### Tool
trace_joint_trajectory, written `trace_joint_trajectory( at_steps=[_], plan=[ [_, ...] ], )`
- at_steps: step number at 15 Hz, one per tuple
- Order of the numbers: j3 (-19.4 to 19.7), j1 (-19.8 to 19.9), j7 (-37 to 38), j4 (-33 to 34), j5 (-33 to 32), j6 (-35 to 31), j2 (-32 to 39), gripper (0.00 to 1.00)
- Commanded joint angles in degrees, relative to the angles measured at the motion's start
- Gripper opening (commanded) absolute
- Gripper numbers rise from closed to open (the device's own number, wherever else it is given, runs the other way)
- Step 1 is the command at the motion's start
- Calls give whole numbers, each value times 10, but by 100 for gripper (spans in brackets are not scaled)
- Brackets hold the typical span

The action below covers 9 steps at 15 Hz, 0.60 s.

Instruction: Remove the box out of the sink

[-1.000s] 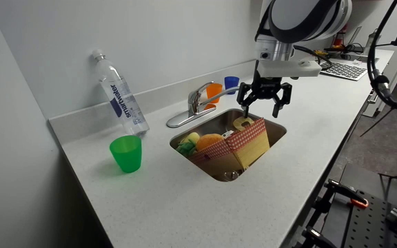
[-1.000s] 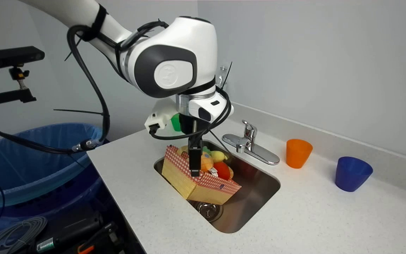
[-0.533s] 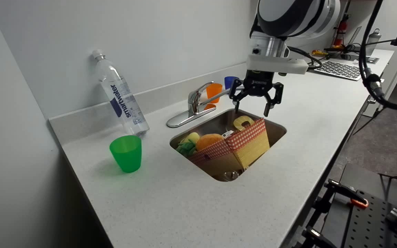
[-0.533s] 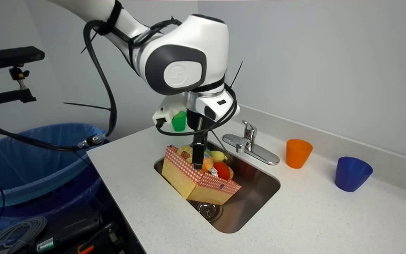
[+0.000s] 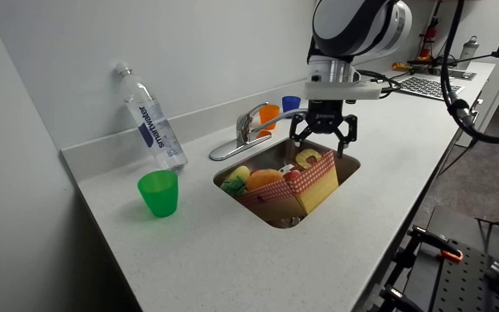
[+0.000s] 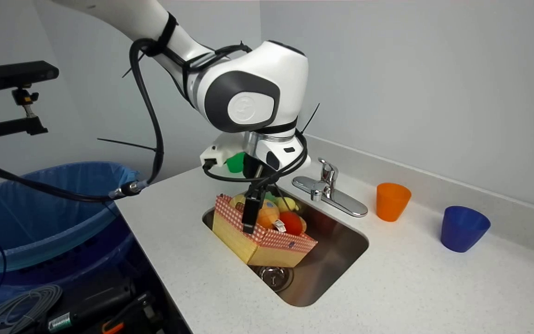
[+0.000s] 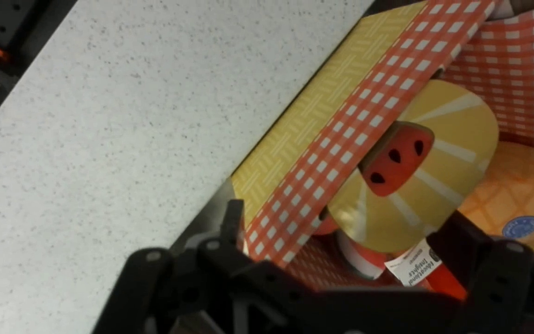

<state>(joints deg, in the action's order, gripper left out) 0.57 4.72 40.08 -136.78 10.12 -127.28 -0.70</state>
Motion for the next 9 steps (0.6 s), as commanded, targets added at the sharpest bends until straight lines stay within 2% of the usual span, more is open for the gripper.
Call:
trace_joint_trajectory(
  at_steps=[1, 5, 7, 8, 9],
  plan=[
    [5, -10, -34, 20, 7, 55, 16, 100],
    [5, -13, -101, 16, -9, 74, 17, 100],
    [6, -13, -161, 13, -3, 72, 15, 100],
    [6, -14, -186, 12, -4, 71, 14, 97],
    [6, -14, -214, 10, -7, 69, 12, 83]
  ],
)
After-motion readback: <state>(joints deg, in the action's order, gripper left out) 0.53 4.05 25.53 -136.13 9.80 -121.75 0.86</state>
